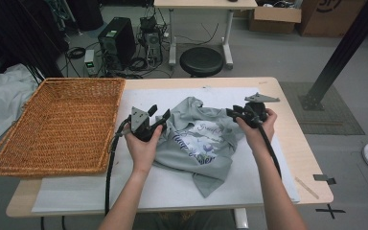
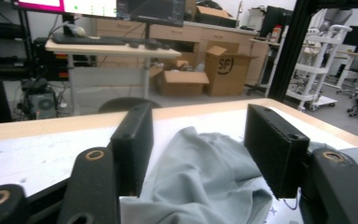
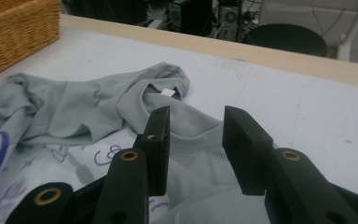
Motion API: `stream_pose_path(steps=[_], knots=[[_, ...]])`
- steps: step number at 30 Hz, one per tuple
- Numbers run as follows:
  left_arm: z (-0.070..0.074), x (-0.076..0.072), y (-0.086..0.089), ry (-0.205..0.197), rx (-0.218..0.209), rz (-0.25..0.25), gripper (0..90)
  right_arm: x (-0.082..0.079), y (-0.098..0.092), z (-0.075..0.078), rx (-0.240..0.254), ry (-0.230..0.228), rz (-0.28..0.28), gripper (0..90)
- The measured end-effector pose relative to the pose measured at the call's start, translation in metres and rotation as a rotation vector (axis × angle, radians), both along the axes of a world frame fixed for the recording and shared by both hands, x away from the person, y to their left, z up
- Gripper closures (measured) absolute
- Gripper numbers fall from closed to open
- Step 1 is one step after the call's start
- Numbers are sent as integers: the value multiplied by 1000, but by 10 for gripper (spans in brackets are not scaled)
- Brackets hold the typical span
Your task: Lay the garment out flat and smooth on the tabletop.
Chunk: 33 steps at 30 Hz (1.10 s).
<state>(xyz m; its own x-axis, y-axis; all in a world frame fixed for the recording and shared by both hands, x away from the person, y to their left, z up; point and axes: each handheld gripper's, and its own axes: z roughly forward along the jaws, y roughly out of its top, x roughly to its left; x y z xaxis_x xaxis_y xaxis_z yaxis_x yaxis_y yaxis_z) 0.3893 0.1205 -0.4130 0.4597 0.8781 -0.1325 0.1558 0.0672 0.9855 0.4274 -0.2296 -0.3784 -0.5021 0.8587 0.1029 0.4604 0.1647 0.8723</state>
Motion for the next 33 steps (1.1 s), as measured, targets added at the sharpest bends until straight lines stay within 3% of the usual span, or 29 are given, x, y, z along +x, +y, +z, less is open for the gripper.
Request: stream_pose_path(steps=[1,2,3,6,8,9,10,11,12,15,16,17,18,19,20,21,22,25,26,27,28,33], knots=[[0,0,0,0,0,0,403,0,0,0,0,0,0,623],[0,3,-5,5,19,-11,402,7,4,-10,22,28,-50,581],[0,3,-5,5,19,-11,403,12,5,-15,25,42,-58,584],[0,2,-8,-2,22,-17,404,22,9,-24,29,68,-43,602],[0,1,-7,-5,27,-21,403,35,24,-32,-17,55,17,596],[0,1,-7,0,26,-26,403,35,24,-32,-17,55,17,596],[-1,2,-6,3,25,-26,400,41,39,-32,-37,25,78,569],[-1,2,-5,3,27,-25,400,41,39,-32,-37,25,78,569],[-1,2,-4,4,26,-25,399,47,52,-33,-47,23,114,549],[-1,2,-5,-1,27,-28,398,54,62,-35,-76,23,122,544],[0,1,-5,-1,24,-36,397,60,69,-38,-82,47,123,552],[0,1,-5,-1,24,-36,396,63,72,-41,-94,68,120,573],[0,0,-5,-6,29,-43,395,66,74,-43,-110,84,120,652],[0,0,-5,-6,29,-43,395,66,74,-43,-110,84,120,652],[1,-1,-5,-6,26,-46,395,71,75,-49,-124,135,116,809],[1,-1,-5,-6,26,-46,395,71,75,-49,-124,135,116,809],[1,-1,-4,-6,25,-50,394,75,75,-53,-129,146,101,900],[1,-2,-4,-6,27,-50,392,79,76,-54,-133,126,84,900],[1,-2,-2,-5,30,-47,392,83,80,-53,-140,88,77,900],[1,-2,-2,-5,30,-47,392,83,80,-53,-140,88,77,900],[1,-2,-2,-5,29,-44,392,86,85,-51,-143,42,75,900],[1,-4,4,-11,18,-22,393,95,95,-51,-129,28,63,900]])
